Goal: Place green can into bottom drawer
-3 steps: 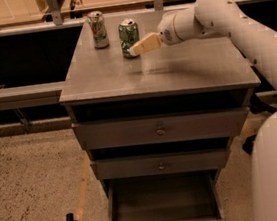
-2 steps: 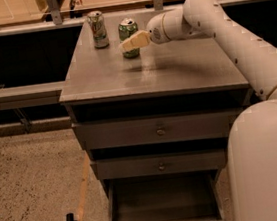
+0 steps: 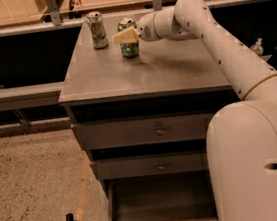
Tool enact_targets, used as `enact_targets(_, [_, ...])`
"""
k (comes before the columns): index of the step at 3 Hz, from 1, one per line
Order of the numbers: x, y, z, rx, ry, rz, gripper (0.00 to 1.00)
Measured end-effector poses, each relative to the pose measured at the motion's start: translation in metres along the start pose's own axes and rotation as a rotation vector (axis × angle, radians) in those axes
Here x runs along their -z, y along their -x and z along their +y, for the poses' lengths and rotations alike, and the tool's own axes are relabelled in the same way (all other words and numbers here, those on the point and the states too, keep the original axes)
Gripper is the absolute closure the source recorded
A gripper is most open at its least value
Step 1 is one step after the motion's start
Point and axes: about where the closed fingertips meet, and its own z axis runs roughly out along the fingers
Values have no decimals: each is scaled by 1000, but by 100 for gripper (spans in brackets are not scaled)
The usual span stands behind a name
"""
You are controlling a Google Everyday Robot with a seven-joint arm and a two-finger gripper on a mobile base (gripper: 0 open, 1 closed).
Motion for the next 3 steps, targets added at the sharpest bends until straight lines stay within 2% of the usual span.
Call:
enact_targets(1, [20,-2,3,10,4,17,63])
enact_targets(2, [81,11,7,14,-58,17,85])
enact_targets(3, [179,51,31,55,-175,-32,100])
